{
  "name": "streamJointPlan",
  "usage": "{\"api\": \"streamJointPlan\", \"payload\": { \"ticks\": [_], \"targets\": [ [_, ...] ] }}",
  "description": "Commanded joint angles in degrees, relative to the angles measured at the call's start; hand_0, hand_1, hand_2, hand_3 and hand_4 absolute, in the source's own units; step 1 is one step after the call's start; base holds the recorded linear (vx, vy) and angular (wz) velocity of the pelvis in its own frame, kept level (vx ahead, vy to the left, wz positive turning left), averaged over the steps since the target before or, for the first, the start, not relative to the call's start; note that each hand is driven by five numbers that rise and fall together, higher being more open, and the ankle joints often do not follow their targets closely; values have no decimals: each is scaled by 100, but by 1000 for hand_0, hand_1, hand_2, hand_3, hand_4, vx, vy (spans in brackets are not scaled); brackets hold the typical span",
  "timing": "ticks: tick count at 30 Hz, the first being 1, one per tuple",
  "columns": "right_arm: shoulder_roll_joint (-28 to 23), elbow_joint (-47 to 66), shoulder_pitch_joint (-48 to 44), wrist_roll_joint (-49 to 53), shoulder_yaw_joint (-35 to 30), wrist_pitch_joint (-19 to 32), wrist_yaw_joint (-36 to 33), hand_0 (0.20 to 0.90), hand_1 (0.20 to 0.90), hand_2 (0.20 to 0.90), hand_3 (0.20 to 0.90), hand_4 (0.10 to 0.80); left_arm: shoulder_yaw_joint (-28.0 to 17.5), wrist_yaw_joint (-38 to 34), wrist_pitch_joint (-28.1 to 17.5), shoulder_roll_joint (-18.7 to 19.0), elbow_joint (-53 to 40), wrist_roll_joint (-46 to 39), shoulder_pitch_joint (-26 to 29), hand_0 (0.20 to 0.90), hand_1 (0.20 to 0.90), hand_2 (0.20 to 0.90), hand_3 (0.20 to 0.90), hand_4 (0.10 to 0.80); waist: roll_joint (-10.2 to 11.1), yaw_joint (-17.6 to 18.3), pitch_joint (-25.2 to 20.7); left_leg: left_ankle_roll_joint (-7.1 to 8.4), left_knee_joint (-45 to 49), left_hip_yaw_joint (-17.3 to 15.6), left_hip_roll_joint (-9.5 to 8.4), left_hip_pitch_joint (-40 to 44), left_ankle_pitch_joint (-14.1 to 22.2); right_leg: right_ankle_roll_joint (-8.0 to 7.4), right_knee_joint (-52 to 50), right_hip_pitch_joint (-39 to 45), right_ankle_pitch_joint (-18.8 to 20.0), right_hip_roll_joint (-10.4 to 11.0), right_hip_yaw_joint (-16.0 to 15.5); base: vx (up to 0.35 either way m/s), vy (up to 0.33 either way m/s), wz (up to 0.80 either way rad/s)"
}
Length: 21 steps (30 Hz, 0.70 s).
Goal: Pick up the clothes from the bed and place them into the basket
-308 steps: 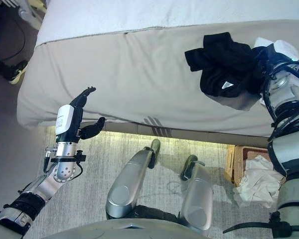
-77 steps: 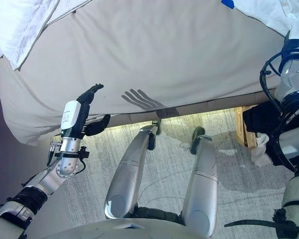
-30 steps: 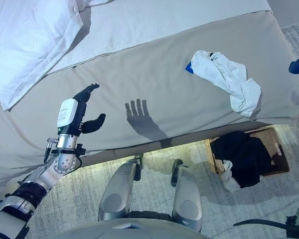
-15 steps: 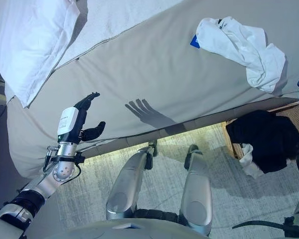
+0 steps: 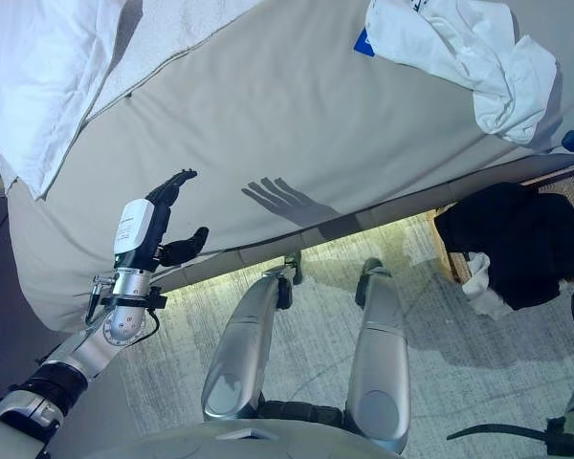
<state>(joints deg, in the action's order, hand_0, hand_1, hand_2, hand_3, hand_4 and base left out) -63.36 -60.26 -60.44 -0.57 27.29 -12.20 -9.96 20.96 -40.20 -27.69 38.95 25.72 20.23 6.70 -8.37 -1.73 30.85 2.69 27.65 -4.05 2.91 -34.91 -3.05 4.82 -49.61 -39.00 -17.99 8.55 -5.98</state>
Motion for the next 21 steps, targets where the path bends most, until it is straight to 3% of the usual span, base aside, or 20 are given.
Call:
{"api": "streamJointPlan", "payload": {
  "ticks": [1, 20, 21],
  "targets": [
    [-390, 344, -615, 42, -103, 381, -575, 900, 900, 900, 900, 800, -407, -309, -193, 194, -576, -165, -180, 900, 900, 900, 900, 800, 22, -35, -106, -240, 1478, -104, -203, 47, 1139, 12, 281, 255, 282, -146, -373, 0, 0, 0],
    [1, 585, -1333, 211, 383, 491, -819, 900, 900, 900, 900, 800, -562, -649, -286, 381, -1030, -73, -213, 900, 900, 900, 900, 800, -39, -378, -106, -369, 1915, 65, -320, -991, 1371, 31, -449, -794, 187, -62, -490, 6, -30, 7],
    [21, 588, -1320, 199, 413, 476, -805, 900, 900, 900, 900, 800, -541, -671, -292, 388, -1058, -63, -239, 900, 900, 900, 900, 800, -43, -385, -106, -345, 2024, 92, -334, -938, 1571, -25, -581, -753, 7, -67, -441, 81, -27, 8]
  ]
}}
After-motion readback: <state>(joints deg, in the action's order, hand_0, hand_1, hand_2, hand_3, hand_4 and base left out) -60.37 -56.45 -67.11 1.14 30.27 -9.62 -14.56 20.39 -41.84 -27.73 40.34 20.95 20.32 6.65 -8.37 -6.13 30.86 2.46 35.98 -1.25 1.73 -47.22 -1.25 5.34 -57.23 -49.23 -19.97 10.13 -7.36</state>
